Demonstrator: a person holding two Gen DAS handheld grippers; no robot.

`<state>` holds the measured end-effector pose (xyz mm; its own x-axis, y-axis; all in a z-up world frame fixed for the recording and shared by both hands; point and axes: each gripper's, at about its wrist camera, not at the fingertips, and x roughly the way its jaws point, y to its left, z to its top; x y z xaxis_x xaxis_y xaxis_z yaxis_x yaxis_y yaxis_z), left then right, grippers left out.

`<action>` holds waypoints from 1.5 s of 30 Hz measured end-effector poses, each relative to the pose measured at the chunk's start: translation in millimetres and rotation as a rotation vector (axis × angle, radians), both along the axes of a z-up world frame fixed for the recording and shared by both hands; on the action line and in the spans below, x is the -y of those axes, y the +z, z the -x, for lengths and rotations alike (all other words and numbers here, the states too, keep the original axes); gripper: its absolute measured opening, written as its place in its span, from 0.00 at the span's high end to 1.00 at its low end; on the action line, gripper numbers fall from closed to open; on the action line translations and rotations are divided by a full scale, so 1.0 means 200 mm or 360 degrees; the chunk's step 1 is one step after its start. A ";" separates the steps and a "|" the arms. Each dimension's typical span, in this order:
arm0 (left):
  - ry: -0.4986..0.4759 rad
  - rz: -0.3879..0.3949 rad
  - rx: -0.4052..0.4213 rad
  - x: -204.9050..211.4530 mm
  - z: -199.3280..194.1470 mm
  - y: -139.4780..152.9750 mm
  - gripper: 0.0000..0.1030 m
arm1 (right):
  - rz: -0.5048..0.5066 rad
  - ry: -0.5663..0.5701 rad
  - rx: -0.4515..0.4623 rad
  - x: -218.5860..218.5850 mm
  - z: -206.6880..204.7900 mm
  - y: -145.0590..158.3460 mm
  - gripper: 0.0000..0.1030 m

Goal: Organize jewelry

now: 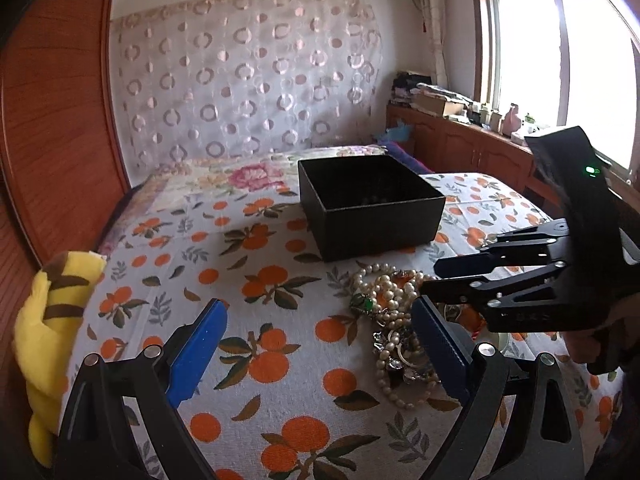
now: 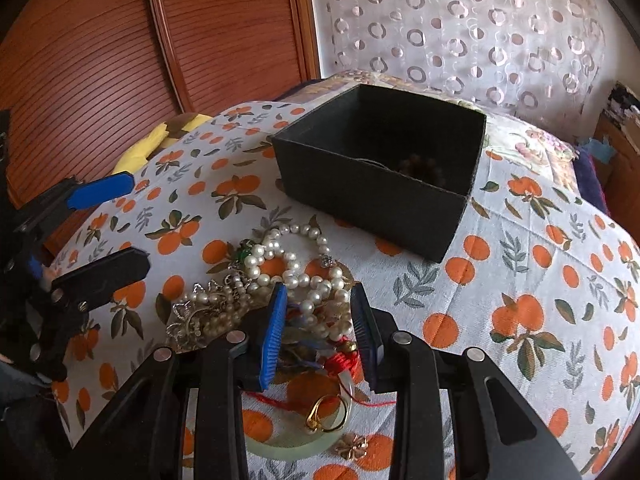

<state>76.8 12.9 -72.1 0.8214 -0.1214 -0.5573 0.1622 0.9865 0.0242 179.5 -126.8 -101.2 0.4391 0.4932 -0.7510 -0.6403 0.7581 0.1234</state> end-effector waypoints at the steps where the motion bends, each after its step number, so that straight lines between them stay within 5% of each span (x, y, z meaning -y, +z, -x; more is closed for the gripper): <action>1: 0.0000 -0.0006 0.0004 0.00 0.00 0.00 0.13 | -0.0016 -0.0002 -0.0016 0.01 -0.01 0.00 0.66; 7: 0.0002 -0.0011 0.0005 0.01 0.00 0.00 0.12 | -0.0020 -0.0002 -0.0042 -0.01 -0.04 -0.01 0.70; 14: 0.0006 -0.0009 0.0007 0.01 0.00 0.00 0.12 | -0.0016 0.0009 -0.0031 -0.01 -0.03 0.00 0.91; 45: 0.0011 -0.0017 -0.0009 -0.01 -0.02 -0.02 0.12 | -0.0203 -0.0349 0.0499 0.54 0.10 0.57 0.92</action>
